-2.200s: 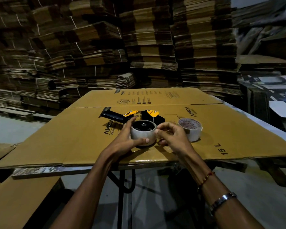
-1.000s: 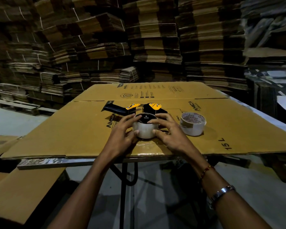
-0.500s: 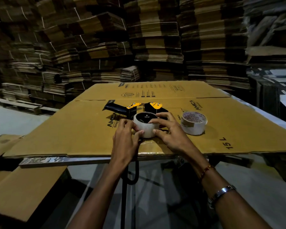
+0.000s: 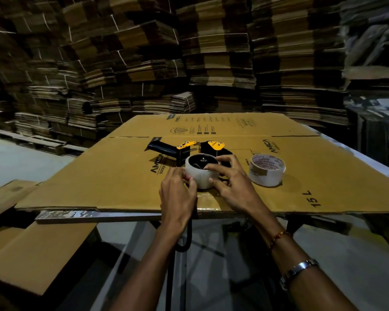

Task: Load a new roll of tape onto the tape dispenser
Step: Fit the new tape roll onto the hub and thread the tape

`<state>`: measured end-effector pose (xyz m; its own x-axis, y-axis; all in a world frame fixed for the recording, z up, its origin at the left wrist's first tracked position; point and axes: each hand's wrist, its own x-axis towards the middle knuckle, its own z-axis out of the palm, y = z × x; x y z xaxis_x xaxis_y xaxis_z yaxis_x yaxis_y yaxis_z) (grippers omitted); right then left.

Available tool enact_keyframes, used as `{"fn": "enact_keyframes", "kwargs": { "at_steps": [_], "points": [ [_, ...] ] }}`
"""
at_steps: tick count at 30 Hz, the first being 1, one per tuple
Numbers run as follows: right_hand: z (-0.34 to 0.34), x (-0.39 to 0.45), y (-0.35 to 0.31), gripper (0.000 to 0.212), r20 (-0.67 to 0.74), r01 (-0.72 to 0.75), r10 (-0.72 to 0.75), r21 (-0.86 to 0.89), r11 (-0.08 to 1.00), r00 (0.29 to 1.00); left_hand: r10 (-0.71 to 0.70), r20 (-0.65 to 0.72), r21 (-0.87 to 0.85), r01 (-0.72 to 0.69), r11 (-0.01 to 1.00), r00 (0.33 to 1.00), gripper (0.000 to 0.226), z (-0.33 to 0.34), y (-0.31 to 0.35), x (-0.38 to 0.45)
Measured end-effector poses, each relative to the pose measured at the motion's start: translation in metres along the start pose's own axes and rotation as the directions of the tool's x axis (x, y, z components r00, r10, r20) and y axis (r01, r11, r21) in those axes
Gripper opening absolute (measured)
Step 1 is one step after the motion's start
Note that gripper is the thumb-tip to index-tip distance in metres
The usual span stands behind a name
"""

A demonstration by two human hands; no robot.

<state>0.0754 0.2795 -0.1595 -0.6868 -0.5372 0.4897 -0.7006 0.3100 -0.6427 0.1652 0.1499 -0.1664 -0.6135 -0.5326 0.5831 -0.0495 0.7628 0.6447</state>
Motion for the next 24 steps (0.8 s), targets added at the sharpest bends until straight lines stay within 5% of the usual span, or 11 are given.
{"fn": "enact_keyframes", "kwargs": {
  "at_steps": [15, 24],
  "points": [
    [0.006, 0.0, 0.004, 0.038, -0.051, 0.046, -0.051, -0.1, 0.994, 0.997, -0.086, -0.147, 0.193, 0.114, 0.975, 0.985, 0.012, 0.017, 0.015, -0.007],
    [0.004, 0.004, 0.007, 0.034, -0.02, 0.008, -0.008, -0.017, 1.0, 1.0, 0.026, 0.086, 0.09, -0.033, 0.995, 0.996, 0.014, -0.001, -0.004, 0.016]
  ]
}}
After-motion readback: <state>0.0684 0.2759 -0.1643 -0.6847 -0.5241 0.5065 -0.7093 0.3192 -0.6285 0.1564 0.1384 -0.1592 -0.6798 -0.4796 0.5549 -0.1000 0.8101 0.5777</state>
